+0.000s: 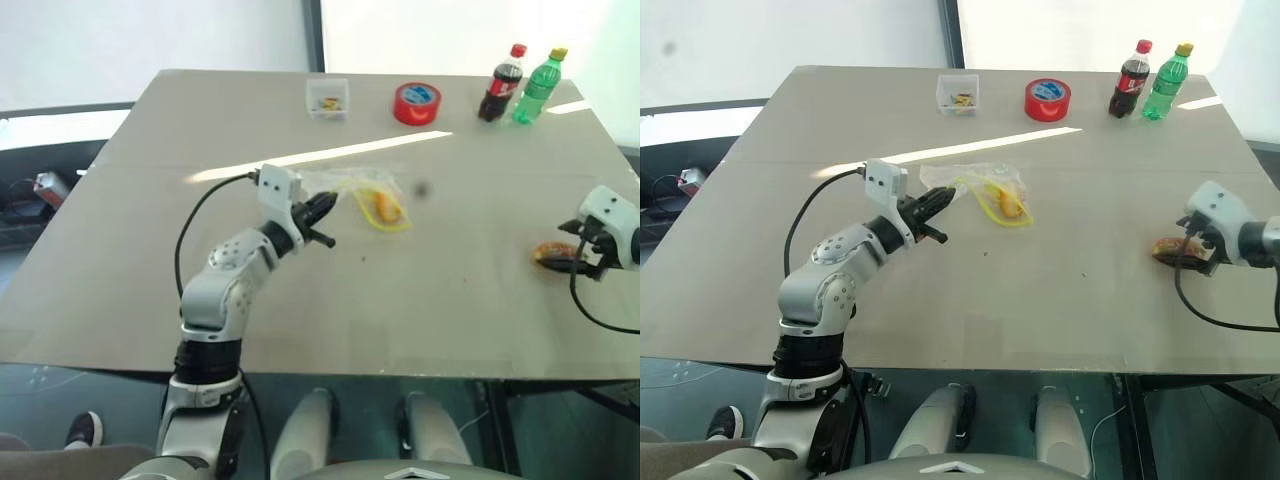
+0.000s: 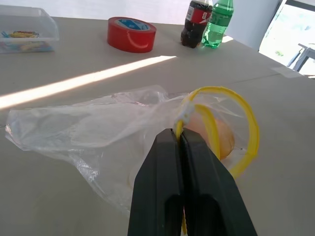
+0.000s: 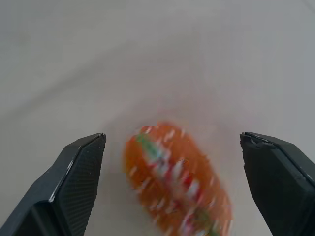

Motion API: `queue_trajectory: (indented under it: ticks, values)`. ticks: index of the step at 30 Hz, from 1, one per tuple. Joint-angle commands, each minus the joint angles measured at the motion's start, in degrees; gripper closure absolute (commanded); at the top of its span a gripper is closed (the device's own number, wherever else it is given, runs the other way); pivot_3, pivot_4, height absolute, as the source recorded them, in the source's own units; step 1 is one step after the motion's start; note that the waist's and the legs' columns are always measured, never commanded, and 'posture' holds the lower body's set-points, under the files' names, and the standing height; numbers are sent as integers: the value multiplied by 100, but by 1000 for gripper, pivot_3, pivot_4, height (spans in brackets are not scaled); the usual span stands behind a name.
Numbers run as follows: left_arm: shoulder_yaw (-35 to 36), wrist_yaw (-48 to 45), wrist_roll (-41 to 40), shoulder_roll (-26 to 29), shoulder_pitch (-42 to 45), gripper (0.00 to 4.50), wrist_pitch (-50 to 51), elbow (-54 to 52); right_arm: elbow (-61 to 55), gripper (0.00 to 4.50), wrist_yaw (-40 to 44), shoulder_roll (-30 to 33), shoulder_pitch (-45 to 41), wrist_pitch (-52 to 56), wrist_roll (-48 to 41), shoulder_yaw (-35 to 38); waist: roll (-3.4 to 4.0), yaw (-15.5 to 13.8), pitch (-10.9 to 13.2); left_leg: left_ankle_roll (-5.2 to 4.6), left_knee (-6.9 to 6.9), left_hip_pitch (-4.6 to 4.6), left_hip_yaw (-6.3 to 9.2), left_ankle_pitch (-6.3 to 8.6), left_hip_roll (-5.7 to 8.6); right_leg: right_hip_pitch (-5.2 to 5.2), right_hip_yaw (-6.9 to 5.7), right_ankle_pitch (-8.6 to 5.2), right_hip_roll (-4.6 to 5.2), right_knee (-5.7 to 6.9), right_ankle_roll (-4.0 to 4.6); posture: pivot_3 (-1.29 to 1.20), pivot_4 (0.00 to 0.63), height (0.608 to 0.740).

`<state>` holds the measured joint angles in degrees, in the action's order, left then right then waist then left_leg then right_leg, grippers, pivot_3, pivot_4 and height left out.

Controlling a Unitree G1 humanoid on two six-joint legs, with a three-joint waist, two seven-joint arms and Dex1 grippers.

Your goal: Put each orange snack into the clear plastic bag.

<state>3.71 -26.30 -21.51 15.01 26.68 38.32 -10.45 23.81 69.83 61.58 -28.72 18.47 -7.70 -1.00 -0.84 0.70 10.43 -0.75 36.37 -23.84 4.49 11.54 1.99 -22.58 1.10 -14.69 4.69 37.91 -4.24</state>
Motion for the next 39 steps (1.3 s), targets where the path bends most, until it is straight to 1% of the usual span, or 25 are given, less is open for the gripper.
queue_trajectory:
  ticks: [1, 9, 13, 16, 17, 18, 21, 22, 23, 25, 26, 29, 31, 33, 36, 39]
  values:
    - [47, -83, -111, 55, 19, 4500, -95, -38, -55, 45, 213, 143, 34, 3, -35, 102, 0, -1, 0, 0, 0, 0, 0, 0, 0, 0, 0, 0, 0, 0, 0, 0, 150, 740]
    - [54, -175, -129, 83, 37, 4500, -161, 233, 541, 45, -174, -69, -225, -543, 450, -86, 1, 12, -1, 0, 0, 1, -2, 0, 0, -1, 1, 0, 0, 1, 0, 0, 150, 740]
    - [61, -196, -131, 96, 59, 4500, -188, 332, 848, 45, -218, -136, -404, -803, 698, -230, 1, 7, -1, 1, 0, 2, -4, -1, 0, -2, 3, 0, 0, 3, 0, 0, 150, 740]
    - [57, -214, -121, 103, 61, 4500, -226, 401, 924, 832, -203, -256, -511, -890, 693, -219, 1, 7, -1, 1, 0, 1, -4, -1, 0, -1, 3, 0, 1, 2, 0, 0, 150, 740]
    - [55, -218, -117, 106, 57, 4500, -242, 419, 918, 1189, -160, -267, -512, -911, 696, -223, 1, 7, -1, 2, 0, 1, -5, -1, 0, -1, 3, 0, 1, 1, 0, 0, 150, 740]
    - [53, -217, -115, 107, 53, 4500, -252, 429, 915, 1685, -135, -269, -509, -921, 705, -225, 1, 5, -1, 2, 0, 1, -5, -1, 0, -1, 4, 0, 1, 1, 0, 0, 150, 740]
    - [70, -203, -121, 110, 22, 4500, -262, 423, 890, 2899, -162, -266, -511, -957, 729, -193, 1, 4, -1, 2, 0, 1, -3, -1, 0, -1, 3, 0, 1, 1, 0, 0, 150, 740]
    - [73, -203, -121, 114, 11, 4500, -266, 421, 863, 3137, -185, -274, -530, -965, 725, -174, 1, 4, -1, 2, 0, 1, -4, -1, 0, -1, 3, 0, 1, 2, 0, 0, 150, 740]
    - [77, -205, -123, 120, 3, 4500, -267, 420, 762, 3603, -217, -317, -582, -881, 678, -139, 1, 4, -1, 2, 0, 1, -4, -1, 0, -1, 3, 1, 1, 2, 0, 0, 150, 740]
    - [67, -223, -121, 141, -11, 4500, -269, 404, 397, 3896, -286, -475, -699, -661, 520, -62, 1, 27, -1, 2, 0, 1, -4, -1, 0, -2, 3, 1, 1, 2, 0, 0, 150, 740]
    - [55, -241, -119, 159, -22, 4500, -278, 393, 138, 3896, -359, -597, -759, -519, 428, -24, 1, 43, -1, 2, 0, 2, -5, -1, -1, -3, 5, 1, 0, 3, 0, 0, 150, 740]
    - [-56, -335, -26, 267, -98, 4500, -396, 277, -1162, 3896, -661, -1287, -835, 355, -133, 85, 2, 119, -1, 2, -1, 9, 8, -1, -12, -4, 14, 1, -7, 7, 1, 0, 150, 740]
    - [-263, -481, 220, 441, -197, 4500, -706, 180, -2051, 3896, -837, -1700, -752, 919, -438, 12, 2, 120, -1, 2, -1, 7, 25, -1, -14, -4, 9, 2, -9, 9, 1, 0, 150, 740]
    - [-500, -584, 568, 672, -306, 4500, -1161, 62, -2818, 3896, -1315, -2288, -750, 1626, -671, -99, 2, 86, -2, 3, -1, 2, 34, -1, -13, -6, 4, 2, -8, 9, 2, 0, 150, 740]
    - [-798, -715, 1063, 996, -416, 4500, -1816, -11, -3292, 3896, -2083, -3018, -852, 2427, -829, -90, 2, 11, -2, 4, -2, -1, 38, 0, -9, -7, 1, 2, -3, 5, 3, 0, 150, 740]
    - [-922, -748, 1352, 1163, -458, 4500, -2255, -20, -3524, 3896, -2539, -3450, -849, 2917, -869, -175, 3, -76, -2, 4, -4, -3, 42, 0, -1, -9, -3, 2, 8, 5, 4, 0, 150, 740]
